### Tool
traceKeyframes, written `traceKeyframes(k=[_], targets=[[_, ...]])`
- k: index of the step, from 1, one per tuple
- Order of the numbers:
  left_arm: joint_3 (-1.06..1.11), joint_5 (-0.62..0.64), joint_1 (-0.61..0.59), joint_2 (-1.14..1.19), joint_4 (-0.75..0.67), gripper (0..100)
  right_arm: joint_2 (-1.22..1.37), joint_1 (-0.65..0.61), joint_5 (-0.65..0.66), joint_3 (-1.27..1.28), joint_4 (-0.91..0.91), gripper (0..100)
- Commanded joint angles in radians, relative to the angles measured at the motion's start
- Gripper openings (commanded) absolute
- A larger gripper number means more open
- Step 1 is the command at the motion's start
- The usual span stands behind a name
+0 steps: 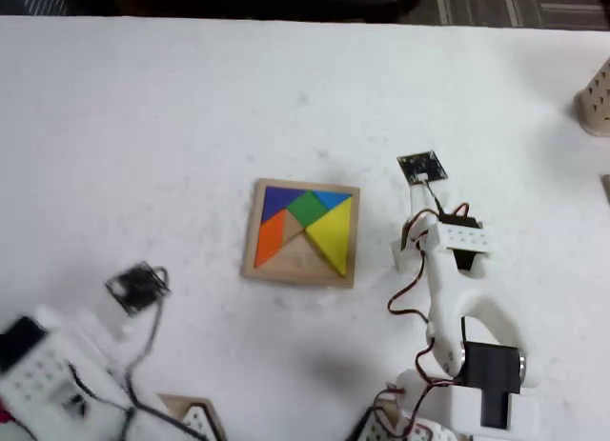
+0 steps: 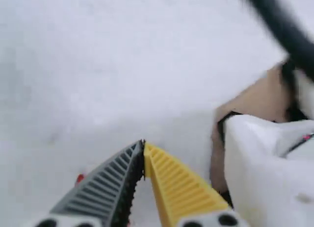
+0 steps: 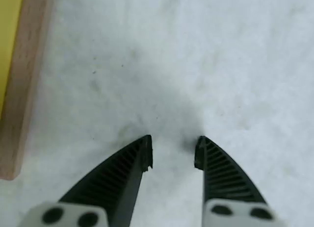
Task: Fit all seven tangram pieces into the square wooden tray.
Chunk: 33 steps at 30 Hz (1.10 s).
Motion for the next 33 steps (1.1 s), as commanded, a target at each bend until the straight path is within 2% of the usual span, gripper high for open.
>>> traceKeyframes(k=[1,7,11,15,19,33], targets=[[0.058,0.015,0.001,-0.159,0.0,2,-0.022,-0.038,0.014,0.002,0.012,13.7],[0.106,0.012,-0.015,-0.312,-0.008,2,-0.022,-0.036,0.014,0.002,0.012,13.7],[0.245,0.015,-0.013,-0.427,-0.138,2,-0.022,-0.036,0.014,0.002,0.012,13.7],[0.284,0.015,-0.013,-0.565,-0.158,2,-0.022,-0.036,0.014,0.002,0.013,13.7],[0.442,0.015,-0.013,-0.696,-0.23,2,-0.022,-0.033,0.014,0.002,0.013,13.7],[0.442,0.015,-0.013,-0.684,-0.233,2,-0.024,-0.03,0.014,0.002,0.013,13.7]])
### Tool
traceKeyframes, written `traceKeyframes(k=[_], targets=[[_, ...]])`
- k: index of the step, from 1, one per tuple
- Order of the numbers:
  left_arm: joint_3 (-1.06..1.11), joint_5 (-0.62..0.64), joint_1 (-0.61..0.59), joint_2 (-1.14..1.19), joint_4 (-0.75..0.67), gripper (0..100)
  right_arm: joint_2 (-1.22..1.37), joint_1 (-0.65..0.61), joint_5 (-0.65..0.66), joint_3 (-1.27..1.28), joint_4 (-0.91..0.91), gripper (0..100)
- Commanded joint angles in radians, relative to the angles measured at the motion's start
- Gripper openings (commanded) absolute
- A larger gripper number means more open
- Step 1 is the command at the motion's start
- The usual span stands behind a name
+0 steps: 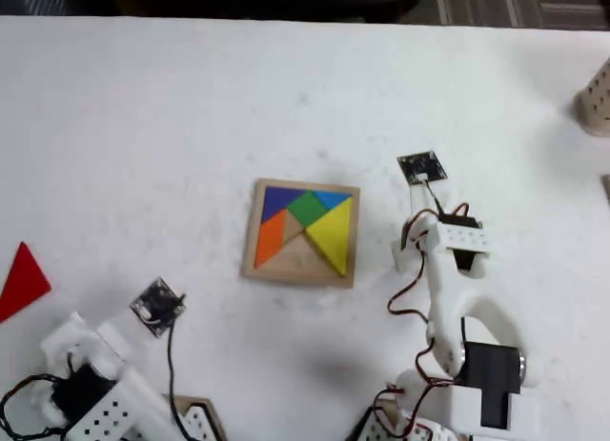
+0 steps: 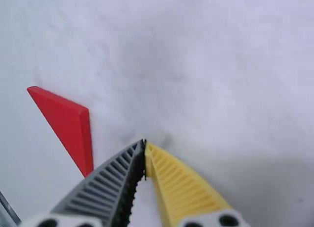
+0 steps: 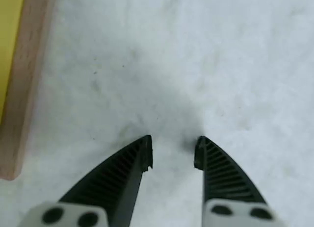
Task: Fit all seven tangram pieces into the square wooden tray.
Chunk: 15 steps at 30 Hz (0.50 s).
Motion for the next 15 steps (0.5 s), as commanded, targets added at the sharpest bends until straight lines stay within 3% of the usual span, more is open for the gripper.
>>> traceKeyframes(k=[1,8,15], targets=[[0.0,0.012,-0.008,-0.002,-0.012,2,-0.024,-0.03,0.014,0.002,0.013,13.7],[0.0,0.021,-0.01,0.002,0.018,2,-0.025,-0.031,0.014,0.002,0.013,13.7],[0.0,0.252,-0.025,0.002,0.023,2,-0.027,-0.03,0.014,0.003,0.015,13.7]])
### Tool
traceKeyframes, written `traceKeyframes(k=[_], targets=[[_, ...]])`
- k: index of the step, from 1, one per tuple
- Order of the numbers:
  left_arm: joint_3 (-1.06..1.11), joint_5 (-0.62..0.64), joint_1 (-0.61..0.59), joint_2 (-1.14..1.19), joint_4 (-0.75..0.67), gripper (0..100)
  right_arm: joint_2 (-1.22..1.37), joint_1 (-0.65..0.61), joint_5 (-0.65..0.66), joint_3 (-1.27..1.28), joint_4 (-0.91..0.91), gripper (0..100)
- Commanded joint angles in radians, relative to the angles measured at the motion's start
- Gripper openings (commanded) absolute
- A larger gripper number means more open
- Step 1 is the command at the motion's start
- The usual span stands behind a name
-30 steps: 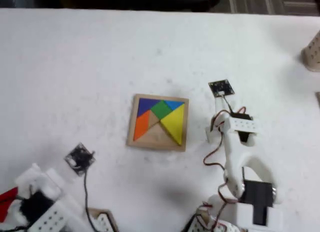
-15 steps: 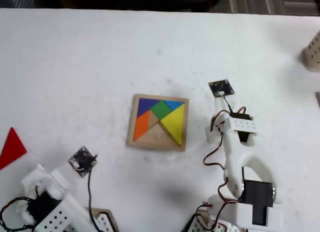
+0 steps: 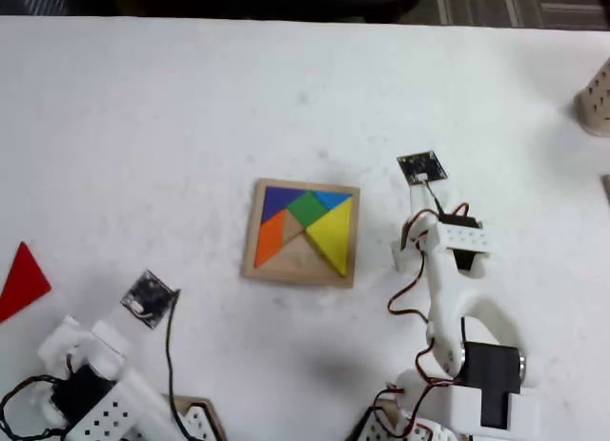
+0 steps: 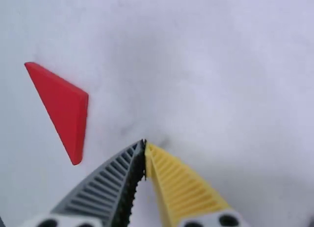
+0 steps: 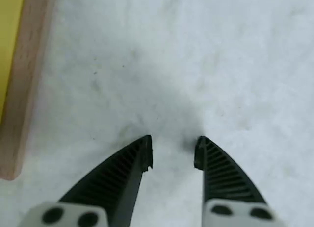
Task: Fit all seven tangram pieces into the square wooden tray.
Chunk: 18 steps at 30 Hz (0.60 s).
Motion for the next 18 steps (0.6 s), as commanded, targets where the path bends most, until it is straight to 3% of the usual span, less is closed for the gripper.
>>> traceKeyframes(k=[1,4,8,16,18], targets=[[0.0,0.081,-0.005,0.01,0.012,2,-0.025,-0.03,0.014,0.003,0.015,13.7],[0.0,0.087,-0.005,0.008,0.014,3,-0.025,-0.03,0.014,0.003,0.015,13.7],[-0.003,0.091,0.079,0.005,0.012,2,-0.027,-0.028,0.014,0.005,0.015,13.7],[-0.008,0.097,0.084,0.005,0.011,2,-0.028,-0.03,0.014,0.009,0.015,13.7],[-0.011,0.169,0.084,0.005,0.008,2,-0.028,-0.03,0.014,0.009,0.015,13.7]])
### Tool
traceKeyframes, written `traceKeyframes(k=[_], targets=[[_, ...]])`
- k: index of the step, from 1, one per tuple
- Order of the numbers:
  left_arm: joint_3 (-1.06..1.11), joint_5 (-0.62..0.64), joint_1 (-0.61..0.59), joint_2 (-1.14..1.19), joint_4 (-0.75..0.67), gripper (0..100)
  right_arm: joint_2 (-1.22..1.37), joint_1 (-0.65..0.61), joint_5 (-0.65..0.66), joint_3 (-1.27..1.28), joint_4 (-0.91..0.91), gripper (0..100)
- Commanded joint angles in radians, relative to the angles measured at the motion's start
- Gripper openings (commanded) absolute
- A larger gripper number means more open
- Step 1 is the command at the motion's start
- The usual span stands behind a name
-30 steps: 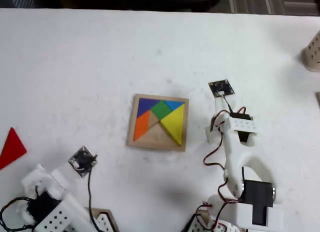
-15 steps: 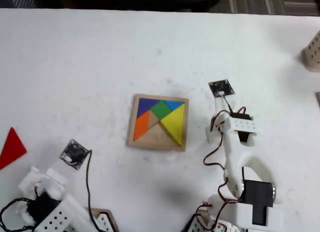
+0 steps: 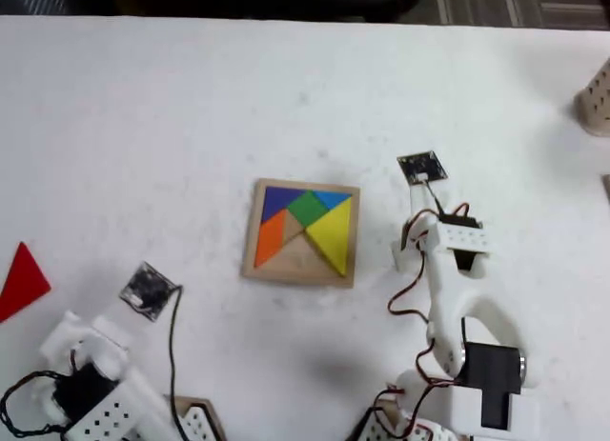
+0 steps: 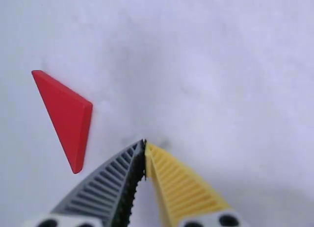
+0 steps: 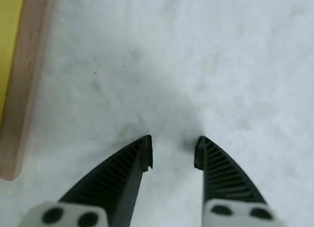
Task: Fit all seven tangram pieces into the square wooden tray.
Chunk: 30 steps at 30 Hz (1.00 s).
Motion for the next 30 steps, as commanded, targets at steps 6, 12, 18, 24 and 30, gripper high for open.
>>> traceKeyframes(k=[6,12,18,24,30], targets=[[-0.08,0.459,-0.071,0.008,-0.106,3,-0.028,-0.031,0.014,0.008,0.015,13.7],[-0.143,0.612,-0.142,0.013,-0.074,23,-0.028,-0.031,0.014,0.008,0.015,13.7],[-0.163,0.624,-0.14,0.013,-0.089,19,-0.028,-0.031,0.014,0.008,0.015,13.7],[-0.209,0.623,-0.159,0.015,-0.109,19,-0.028,-0.033,0.014,0.008,0.015,13.7],[-0.259,0.624,-0.162,0.015,-0.11,19,-0.028,-0.031,0.014,0.009,0.015,13.7]])
